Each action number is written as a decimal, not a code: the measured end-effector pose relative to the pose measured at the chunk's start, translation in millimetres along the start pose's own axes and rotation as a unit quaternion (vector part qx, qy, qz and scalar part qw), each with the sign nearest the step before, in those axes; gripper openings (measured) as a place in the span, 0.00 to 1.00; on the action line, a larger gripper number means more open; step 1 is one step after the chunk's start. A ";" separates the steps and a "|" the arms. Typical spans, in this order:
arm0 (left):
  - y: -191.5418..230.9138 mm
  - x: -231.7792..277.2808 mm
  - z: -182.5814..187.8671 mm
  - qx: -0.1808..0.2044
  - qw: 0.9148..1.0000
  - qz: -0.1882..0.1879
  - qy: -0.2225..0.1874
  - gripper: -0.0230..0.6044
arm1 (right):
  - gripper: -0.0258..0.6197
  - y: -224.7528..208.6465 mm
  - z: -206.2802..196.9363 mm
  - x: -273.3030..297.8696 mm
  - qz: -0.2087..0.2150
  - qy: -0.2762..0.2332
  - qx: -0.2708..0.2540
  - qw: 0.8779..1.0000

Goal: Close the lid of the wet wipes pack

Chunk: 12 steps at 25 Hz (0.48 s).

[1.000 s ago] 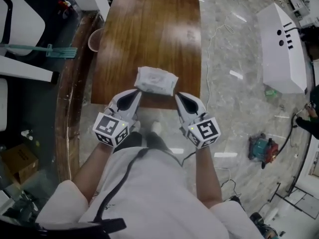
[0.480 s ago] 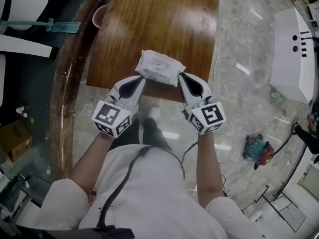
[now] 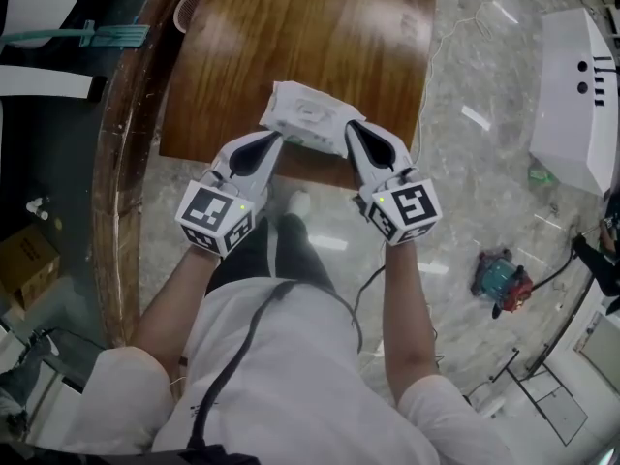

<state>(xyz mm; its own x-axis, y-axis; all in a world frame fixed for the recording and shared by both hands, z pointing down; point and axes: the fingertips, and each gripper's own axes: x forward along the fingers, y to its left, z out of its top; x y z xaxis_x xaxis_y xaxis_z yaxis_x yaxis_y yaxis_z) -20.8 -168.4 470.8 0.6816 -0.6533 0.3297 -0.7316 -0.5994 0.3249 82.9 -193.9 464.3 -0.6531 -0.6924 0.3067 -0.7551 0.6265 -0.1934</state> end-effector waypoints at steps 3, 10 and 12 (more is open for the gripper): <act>5.5 2.7 -9.4 -0.002 1.000 0.001 0.010 0.04 | 0.05 -4.9 -5.3 6.8 -0.003 0.001 0.002 1.000; 17.3 15.9 -32.3 -0.006 1.000 0.000 0.031 0.04 | 0.09 -19.8 -20.9 20.1 -0.011 0.007 0.000 1.000; 22.0 20.8 -36.5 -0.004 0.999 -0.001 0.035 0.04 | 0.13 -23.2 -26.3 25.3 -0.011 0.010 0.000 1.000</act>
<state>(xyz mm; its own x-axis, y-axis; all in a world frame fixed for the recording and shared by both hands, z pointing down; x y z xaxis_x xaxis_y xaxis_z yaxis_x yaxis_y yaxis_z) -22.1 -178.2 517.2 0.6822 -0.6182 0.3905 -0.7307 -0.5962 0.3327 85.5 -216.5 501.1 -0.6346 -0.6992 0.3292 -0.7695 0.6111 -0.1854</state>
